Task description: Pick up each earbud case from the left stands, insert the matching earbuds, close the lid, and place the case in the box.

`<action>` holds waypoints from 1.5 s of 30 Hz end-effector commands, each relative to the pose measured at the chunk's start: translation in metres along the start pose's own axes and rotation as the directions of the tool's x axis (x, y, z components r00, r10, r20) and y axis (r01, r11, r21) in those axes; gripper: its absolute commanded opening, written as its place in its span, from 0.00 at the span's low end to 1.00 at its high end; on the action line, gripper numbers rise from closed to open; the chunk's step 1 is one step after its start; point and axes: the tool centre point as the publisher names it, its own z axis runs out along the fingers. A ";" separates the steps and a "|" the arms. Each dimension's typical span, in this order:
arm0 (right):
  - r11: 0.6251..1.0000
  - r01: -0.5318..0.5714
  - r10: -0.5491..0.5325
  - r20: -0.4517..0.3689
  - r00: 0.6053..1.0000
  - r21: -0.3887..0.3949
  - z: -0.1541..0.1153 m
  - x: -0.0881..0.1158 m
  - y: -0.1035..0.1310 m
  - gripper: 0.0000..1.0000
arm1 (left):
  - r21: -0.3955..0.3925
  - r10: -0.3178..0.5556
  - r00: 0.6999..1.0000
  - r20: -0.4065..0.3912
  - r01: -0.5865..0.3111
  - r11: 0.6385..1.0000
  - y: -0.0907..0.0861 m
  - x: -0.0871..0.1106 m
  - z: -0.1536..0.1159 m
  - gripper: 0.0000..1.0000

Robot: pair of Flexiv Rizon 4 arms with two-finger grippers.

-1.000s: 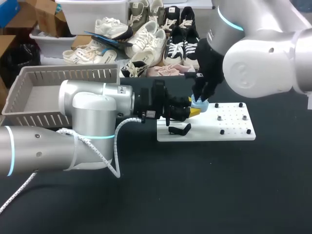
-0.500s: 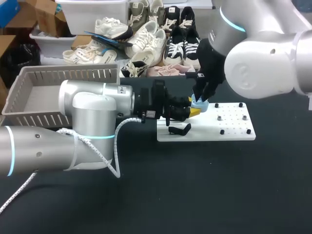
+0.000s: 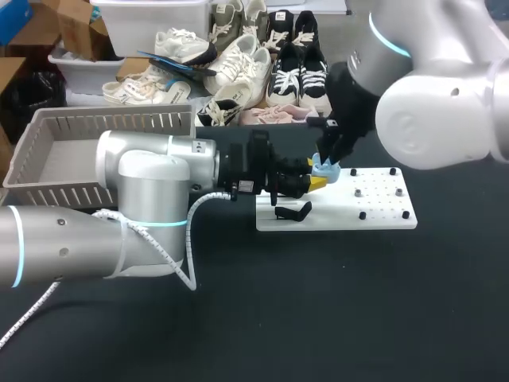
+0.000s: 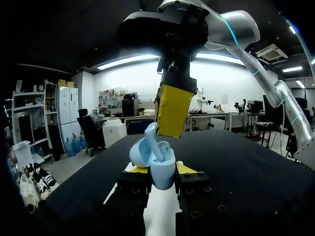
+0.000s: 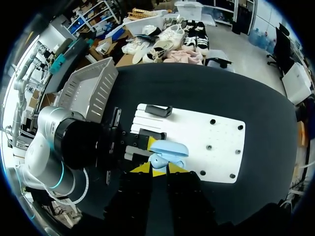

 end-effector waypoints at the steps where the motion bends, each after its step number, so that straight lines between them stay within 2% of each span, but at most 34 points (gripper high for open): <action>1: 1.000 0.007 -0.007 0.014 1.000 0.000 -0.001 0.006 0.000 0.00 | 0.000 0.001 1.000 0.002 -0.001 1.000 0.000 0.001 0.000 0.00; 28: 0.998 0.057 -0.055 0.062 0.997 -0.031 0.001 0.005 0.002 0.00 | 0.000 0.001 1.000 0.002 -0.001 1.000 0.000 0.001 0.000 0.00; 45: 0.996 0.086 -0.084 0.094 0.992 -0.016 0.000 0.005 0.002 0.00 | 0.000 0.001 1.000 0.002 -0.001 1.000 0.000 0.001 0.000 0.00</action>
